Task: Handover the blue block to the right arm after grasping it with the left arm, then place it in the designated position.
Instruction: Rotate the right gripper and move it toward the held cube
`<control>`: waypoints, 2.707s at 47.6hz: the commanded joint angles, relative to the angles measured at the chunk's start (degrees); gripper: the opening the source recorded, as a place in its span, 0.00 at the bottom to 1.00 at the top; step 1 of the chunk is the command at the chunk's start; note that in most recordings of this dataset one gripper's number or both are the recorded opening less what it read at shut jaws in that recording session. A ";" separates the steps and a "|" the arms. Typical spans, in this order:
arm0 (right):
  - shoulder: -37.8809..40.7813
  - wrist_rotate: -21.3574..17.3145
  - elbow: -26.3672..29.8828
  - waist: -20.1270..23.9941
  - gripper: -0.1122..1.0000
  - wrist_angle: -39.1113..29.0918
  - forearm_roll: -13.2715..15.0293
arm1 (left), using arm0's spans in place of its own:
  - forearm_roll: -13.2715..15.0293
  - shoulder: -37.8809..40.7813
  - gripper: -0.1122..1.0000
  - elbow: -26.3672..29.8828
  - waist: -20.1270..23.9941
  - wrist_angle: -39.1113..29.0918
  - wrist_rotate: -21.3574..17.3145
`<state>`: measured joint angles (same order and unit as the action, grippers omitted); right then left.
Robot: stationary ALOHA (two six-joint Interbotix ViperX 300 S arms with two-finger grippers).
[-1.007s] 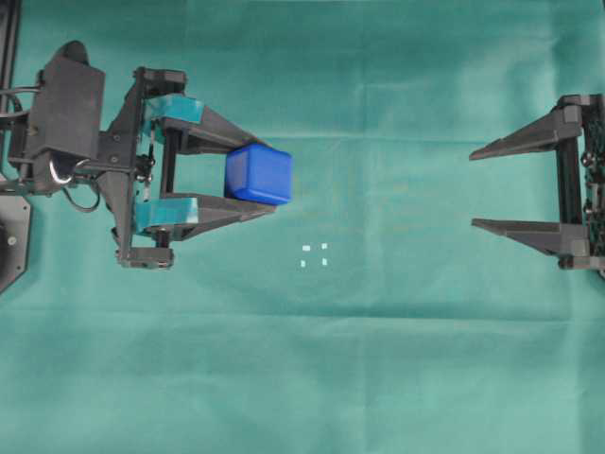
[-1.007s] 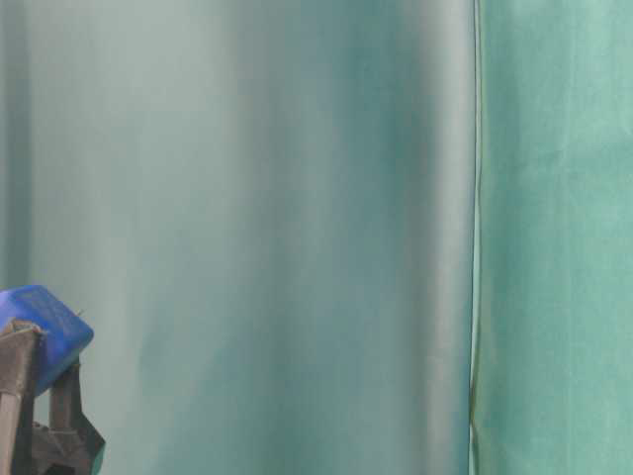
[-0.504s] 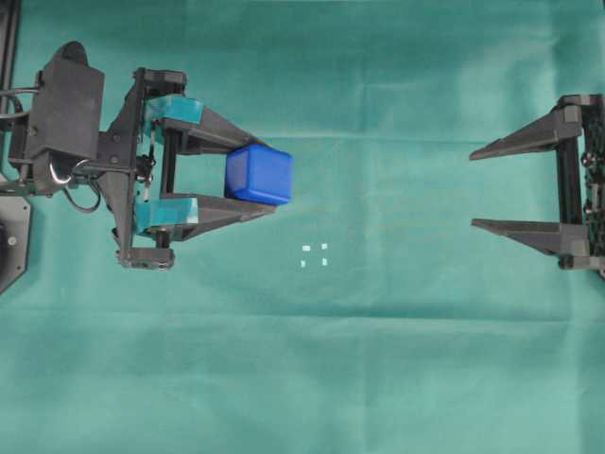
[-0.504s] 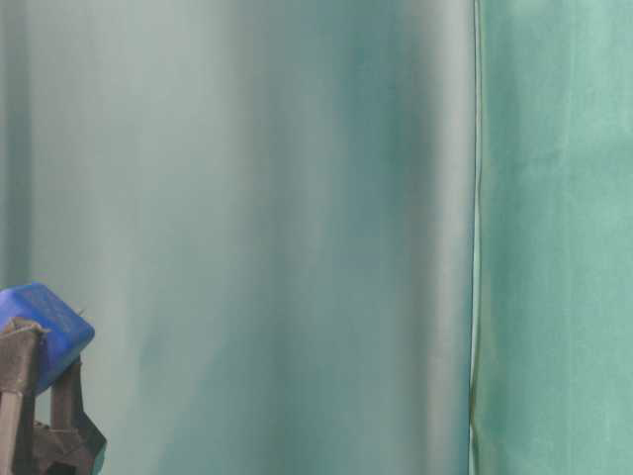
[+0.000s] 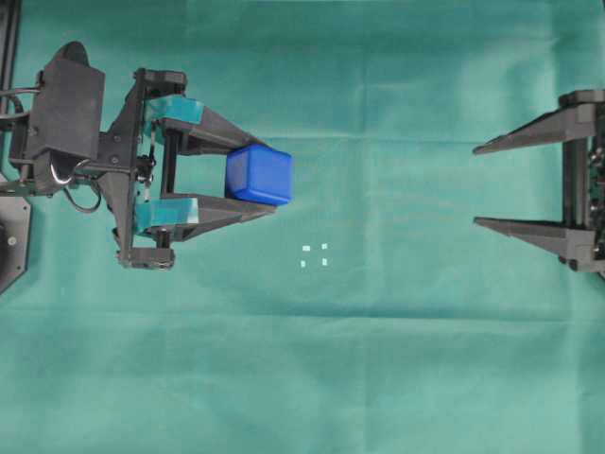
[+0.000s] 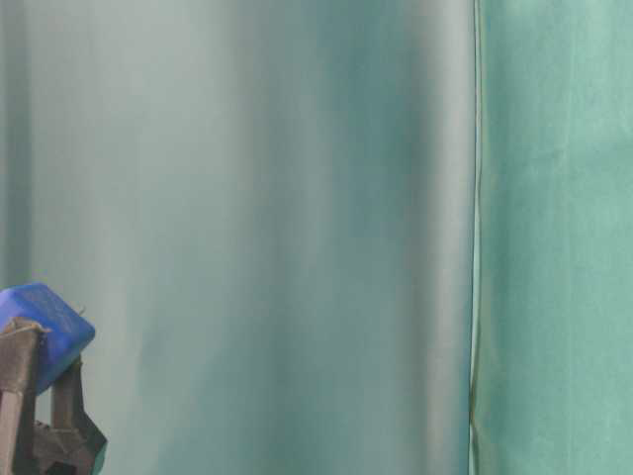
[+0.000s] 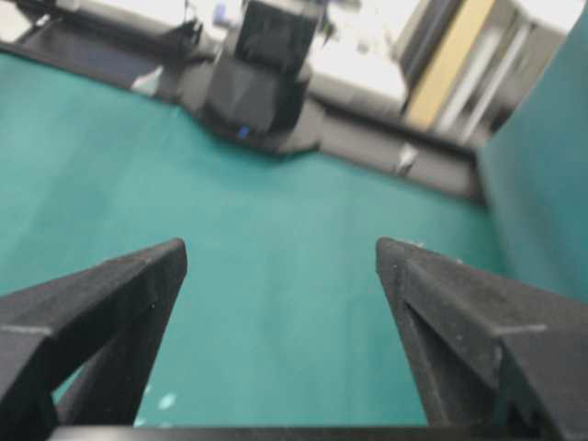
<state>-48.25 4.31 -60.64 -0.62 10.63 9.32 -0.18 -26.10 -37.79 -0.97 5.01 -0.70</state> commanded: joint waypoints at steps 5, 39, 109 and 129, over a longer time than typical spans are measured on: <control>0.09 5.01 4.48 -0.09 0.95 -2.37 3.69 | 0.09 -0.35 0.52 0.70 -0.09 0.35 0.18; 0.62 29.71 7.03 -0.09 0.95 -3.78 25.93 | 0.18 -0.35 0.52 0.79 -0.09 -0.35 0.79; 0.88 29.88 7.56 -0.09 0.95 -2.81 27.42 | 0.18 -0.35 0.52 0.79 0.09 -0.70 0.88; 1.41 29.88 7.73 -0.09 0.95 -2.81 27.42 | 0.18 -0.35 0.52 0.79 0.18 -1.05 0.88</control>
<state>-47.37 34.37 -54.67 -0.62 7.29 36.74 -0.09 -26.02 -37.88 -0.88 3.78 0.09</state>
